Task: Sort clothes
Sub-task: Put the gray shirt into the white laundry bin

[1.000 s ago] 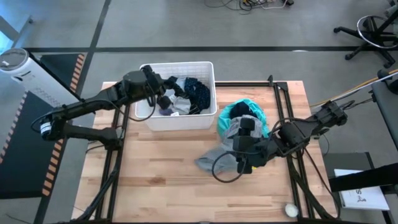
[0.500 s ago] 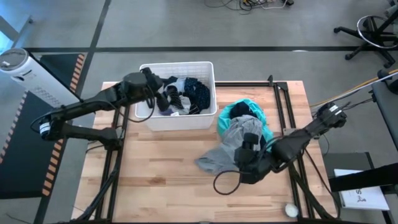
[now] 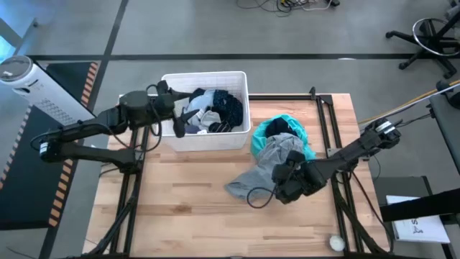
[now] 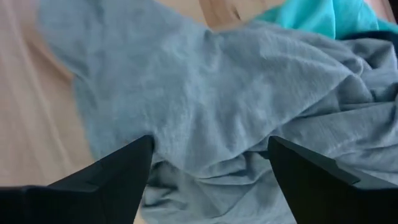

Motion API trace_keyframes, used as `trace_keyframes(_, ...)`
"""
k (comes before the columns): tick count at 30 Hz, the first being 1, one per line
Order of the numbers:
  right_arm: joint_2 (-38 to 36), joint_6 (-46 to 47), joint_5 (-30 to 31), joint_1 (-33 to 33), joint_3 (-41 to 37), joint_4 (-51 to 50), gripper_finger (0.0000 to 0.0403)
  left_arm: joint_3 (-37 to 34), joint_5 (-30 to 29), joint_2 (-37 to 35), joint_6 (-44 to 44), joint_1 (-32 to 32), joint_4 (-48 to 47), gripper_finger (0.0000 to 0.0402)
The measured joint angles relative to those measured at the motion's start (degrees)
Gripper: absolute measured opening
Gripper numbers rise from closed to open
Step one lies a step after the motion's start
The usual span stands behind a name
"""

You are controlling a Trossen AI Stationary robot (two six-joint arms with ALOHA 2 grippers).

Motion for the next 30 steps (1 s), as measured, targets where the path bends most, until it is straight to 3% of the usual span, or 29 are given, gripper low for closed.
trace_keyframes(14, 0.0, -7.0, -5.2, -9.6, -10.7, 12.8, 0.0296, -1.1, 0.7, -1.4, -1.2, -5.7, -2.6, 0.0233)
trace_keyframes(19, 1.0, -7.3, -4.8, -10.3, -12.6, 12.9, 0.0206, -1.1, 1.5, -1.8, -0.8, -7.4, -1.9, 0.0221)
trace_keyframes(24, 1.8, -8.1, -5.0, -10.2, -11.9, 12.6, 0.0038, -1.1, 1.5, -3.0, -0.4, -9.3, -1.4, 0.0213)
trace_keyframes(25, 1.8, -8.7, -5.1, -10.1, -11.3, 12.6, 0.0021, -1.1, 1.5, -3.5, -0.3, -9.7, -1.1, 0.0212)
trace_keyframes(30, 1.8, -10.5, -6.8, -8.8, -4.8, 10.7, 0.001, -1.1, 1.5, -6.4, -0.1, -12.4, 1.1, 0.021)
